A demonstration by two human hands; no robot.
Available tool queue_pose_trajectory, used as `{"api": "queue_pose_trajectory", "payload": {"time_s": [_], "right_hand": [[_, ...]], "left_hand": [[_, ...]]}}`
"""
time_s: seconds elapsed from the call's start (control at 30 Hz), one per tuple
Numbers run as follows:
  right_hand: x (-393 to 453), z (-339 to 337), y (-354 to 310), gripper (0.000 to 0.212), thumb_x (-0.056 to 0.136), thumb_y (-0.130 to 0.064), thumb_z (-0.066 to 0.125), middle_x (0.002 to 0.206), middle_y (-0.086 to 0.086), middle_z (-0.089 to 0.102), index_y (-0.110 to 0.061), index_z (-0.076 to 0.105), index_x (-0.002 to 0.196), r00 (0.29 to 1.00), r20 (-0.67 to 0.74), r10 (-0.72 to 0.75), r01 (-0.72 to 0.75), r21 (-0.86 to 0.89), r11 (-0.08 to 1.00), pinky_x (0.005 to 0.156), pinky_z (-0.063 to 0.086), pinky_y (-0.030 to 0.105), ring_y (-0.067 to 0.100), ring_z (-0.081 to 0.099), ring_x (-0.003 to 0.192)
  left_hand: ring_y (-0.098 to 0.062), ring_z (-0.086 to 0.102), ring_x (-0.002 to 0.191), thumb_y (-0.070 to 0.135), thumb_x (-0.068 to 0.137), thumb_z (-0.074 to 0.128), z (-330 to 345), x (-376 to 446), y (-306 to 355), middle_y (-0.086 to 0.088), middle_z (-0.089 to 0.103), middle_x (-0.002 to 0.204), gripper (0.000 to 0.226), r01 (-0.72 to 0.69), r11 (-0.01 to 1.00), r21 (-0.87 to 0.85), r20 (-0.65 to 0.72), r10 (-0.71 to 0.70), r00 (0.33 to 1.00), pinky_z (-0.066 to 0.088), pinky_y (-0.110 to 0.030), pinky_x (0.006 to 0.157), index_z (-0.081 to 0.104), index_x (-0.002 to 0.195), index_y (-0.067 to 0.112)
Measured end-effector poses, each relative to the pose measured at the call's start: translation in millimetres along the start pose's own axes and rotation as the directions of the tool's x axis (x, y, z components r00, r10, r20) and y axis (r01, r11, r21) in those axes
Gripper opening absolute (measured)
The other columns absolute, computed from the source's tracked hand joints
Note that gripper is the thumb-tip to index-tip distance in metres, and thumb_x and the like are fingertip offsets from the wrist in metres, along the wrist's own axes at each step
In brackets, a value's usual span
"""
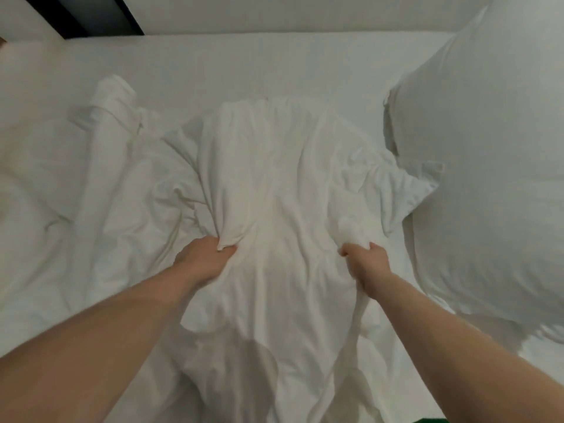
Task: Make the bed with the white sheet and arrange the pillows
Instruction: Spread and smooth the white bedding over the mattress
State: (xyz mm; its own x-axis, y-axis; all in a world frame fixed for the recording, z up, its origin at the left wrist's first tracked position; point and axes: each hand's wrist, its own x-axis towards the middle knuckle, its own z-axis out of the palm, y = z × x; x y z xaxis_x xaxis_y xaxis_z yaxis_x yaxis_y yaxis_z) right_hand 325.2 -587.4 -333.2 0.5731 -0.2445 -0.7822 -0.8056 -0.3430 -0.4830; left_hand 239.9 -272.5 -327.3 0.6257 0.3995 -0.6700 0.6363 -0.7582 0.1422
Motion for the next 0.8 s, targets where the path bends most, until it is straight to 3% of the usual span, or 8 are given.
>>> {"api": "queue_pose_trajectory", "payload": {"time_s": [0.07,0.17,0.37,0.47,0.53,0.63,0.7,0.8], "right_hand": [[-13.5,-10.2,-29.7,0.039,0.066,-0.025,0.061,0.095,0.007,0.073,-0.014,0.069,0.103,0.974,-0.1,-0.205,0.204,-0.021,0.979,0.083,0.059,0.043,0.032,0.07,0.089],[-54.6,-37.4,-101.2,0.021,0.074,-0.007,0.055,0.082,-0.002,0.067,-0.017,0.062,0.092,0.812,-0.199,-0.548,0.517,-0.189,0.835,0.077,0.051,0.036,0.027,0.063,0.08],[-150.4,-129.5,-294.1,0.035,0.068,-0.008,0.05,0.085,0.0,0.067,-0.019,0.063,0.098,0.253,-0.337,-0.907,0.866,-0.34,0.368,0.066,0.032,0.031,0.025,0.055,0.078],[-178.5,-166.1,-378.4,0.032,0.068,-0.009,0.049,0.091,-0.004,0.062,-0.021,0.054,0.098,0.105,-0.35,-0.931,0.889,-0.387,0.246,0.067,0.04,0.03,0.018,0.055,0.081],[-166.1,-179.1,-405.0,0.048,0.075,-0.027,0.057,0.117,0.001,0.061,-0.014,0.054,0.121,0.153,-0.339,-0.928,0.827,-0.47,0.308,0.09,0.048,0.035,0.022,0.058,0.109],[-121.8,-185.4,-371.6,0.098,0.081,-0.051,0.068,0.165,0.01,0.026,-0.017,0.02,0.16,0.473,-0.319,-0.821,0.622,-0.539,0.568,0.122,0.03,0.046,0.031,0.028,0.151],[-93.9,-182.4,-304.5,0.1,0.083,-0.036,0.071,0.168,0.012,0.018,-0.016,0.012,0.163,0.585,-0.282,-0.76,0.599,-0.482,0.64,0.126,0.022,0.046,0.032,0.021,0.155],[-63.8,-168.0,-157.3,0.083,0.084,-0.017,0.07,0.156,0.018,0.039,-0.008,0.03,0.156,0.711,-0.172,-0.682,0.579,-0.407,0.707,0.121,0.028,0.043,0.036,0.037,0.145]], "left_hand": [[-0.029,0.066,0.105,0.071,0.089,0.04,-23.8,-10.8,4.5,-0.006,0.067,0.12,0.057,-0.09,0.992,-0.084,-0.118,0.08,0.99,0.047,-0.032,0.077,0.071,0.108,0.027],[-0.029,0.061,0.112,0.062,0.093,0.047,-77.9,-32.3,36.8,-0.005,0.06,0.126,0.052,-0.266,0.928,-0.262,-0.332,0.172,0.928,0.045,-0.033,0.083,0.07,0.114,0.021],[-0.021,0.059,0.108,0.045,0.102,0.049,-217.5,-81.7,152.4,-0.001,0.065,0.114,0.037,-0.471,0.682,-0.559,-0.632,0.016,0.775,0.041,-0.029,0.087,0.066,0.118,0.017],[-0.024,0.059,0.121,0.048,0.103,0.043,-264.5,-85.0,205.2,-0.009,0.066,0.127,0.048,-0.543,0.607,-0.58,-0.65,0.057,0.758,0.044,-0.03,0.097,0.065,0.126,0.013],[-0.032,0.052,0.132,0.054,0.102,0.041,-271.7,-72.3,234.9,-0.014,0.058,0.14,0.06,-0.493,0.75,-0.441,-0.547,0.21,0.81,0.04,-0.034,0.107,0.056,0.138,0.009],[-0.035,0.051,0.132,0.069,0.093,0.04,-246.3,-55.8,260.8,-0.011,0.054,0.146,0.074,-0.469,0.88,-0.082,-0.278,0.432,0.858,0.041,-0.044,0.111,0.049,0.143,0.016],[-0.034,0.05,0.134,0.071,0.091,0.041,-210.0,-53.4,260.7,-0.01,0.051,0.148,0.075,-0.446,0.892,0.075,-0.172,0.452,0.875,0.042,-0.044,0.11,0.047,0.145,0.02],[-0.031,0.05,0.133,0.057,0.091,0.055,-128.2,-57.7,231.1,-0.011,0.048,0.149,0.06,-0.449,0.886,0.115,0.005,0.452,0.892,0.043,-0.038,0.109,0.053,0.14,0.022]]}}
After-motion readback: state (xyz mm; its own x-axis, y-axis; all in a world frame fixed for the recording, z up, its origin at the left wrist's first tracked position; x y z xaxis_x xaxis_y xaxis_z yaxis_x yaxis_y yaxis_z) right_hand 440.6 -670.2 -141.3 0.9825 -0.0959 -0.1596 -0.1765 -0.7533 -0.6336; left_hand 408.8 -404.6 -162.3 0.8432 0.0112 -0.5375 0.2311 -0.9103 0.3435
